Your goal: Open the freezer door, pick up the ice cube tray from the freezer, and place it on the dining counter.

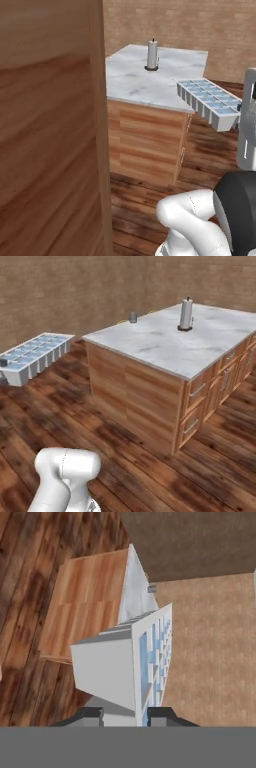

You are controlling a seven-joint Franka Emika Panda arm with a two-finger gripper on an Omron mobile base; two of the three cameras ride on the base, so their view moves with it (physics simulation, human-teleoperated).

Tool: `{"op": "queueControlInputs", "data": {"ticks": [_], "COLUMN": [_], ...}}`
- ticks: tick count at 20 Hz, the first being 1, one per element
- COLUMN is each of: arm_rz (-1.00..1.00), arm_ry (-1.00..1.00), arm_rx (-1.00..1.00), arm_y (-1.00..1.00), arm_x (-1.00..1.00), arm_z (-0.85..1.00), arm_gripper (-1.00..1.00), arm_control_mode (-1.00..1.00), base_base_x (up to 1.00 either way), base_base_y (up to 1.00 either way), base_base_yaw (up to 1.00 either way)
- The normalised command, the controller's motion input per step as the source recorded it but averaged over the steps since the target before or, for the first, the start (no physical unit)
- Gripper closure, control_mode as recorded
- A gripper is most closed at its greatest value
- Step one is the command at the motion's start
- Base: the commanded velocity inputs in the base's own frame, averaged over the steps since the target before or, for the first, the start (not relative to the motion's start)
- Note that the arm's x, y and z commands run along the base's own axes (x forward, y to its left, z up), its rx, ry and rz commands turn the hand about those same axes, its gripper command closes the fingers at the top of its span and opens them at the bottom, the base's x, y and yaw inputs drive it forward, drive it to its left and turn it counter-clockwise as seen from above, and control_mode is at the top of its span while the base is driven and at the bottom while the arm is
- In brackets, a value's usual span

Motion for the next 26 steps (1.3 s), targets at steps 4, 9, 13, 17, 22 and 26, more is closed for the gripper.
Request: {"op": "queueControlInputs", "data": {"ticks": [4,9,13,17,22,26], "arm_rz": [0.0,0.0,0.0,0.0,0.0,0.0], "arm_ry": [0.0,0.0,0.0,0.0,0.0,0.0], "arm_rx": [0.0,0.0,0.0,0.0,0.0,0.0], "arm_y": [0.0,0.0,0.0,0.0,0.0,0.0], "arm_x": [0.0,0.0,0.0,0.0,0.0,0.0], "arm_z": [0.0,0.0,0.0,0.0,0.0,0.0], "arm_gripper": [1.0,1.0,1.0,1.0,1.0,1.0], "arm_control_mode": [1.0,1.0,1.0,1.0,1.0,1.0], "base_base_x": [1.0,0.75,0.99,1.0,0.98,0.71], "base_base_y": [-0.23,-0.69,-0.39,0.44,0.94,1.0], "base_base_yaw": [0.0,0.06,0.12,-0.05,-0.39,-0.52]}}
